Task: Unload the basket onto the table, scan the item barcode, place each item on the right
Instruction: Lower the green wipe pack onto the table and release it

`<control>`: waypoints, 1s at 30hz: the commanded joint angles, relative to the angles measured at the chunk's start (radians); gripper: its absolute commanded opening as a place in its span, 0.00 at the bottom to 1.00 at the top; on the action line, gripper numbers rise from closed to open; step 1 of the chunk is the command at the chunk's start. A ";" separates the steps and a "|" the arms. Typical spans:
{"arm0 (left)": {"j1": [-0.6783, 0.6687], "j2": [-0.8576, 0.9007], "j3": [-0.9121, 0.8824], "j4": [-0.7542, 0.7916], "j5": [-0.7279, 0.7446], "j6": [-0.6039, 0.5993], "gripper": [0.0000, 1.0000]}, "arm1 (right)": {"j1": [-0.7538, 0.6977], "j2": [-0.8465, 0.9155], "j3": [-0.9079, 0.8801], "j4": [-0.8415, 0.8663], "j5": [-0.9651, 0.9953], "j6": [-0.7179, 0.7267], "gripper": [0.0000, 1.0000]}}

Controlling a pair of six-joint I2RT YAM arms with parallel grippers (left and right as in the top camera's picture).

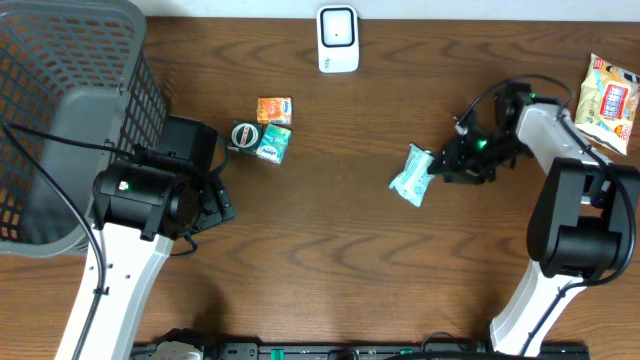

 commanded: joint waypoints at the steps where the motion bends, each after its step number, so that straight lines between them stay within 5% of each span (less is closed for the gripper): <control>1: 0.005 -0.002 0.000 -0.003 0.005 -0.013 0.98 | -0.004 -0.003 0.069 -0.034 0.062 -0.007 0.49; 8: 0.005 -0.002 0.000 -0.003 0.005 -0.013 0.98 | 0.009 -0.003 0.043 -0.019 0.045 -0.011 0.56; 18: 0.005 -0.002 0.000 -0.003 0.005 -0.013 0.98 | 0.061 -0.003 -0.018 0.132 0.034 -0.007 0.51; 30: 0.005 -0.002 0.000 -0.003 0.005 -0.013 0.98 | 0.233 -0.003 -0.011 0.306 -0.123 0.005 0.56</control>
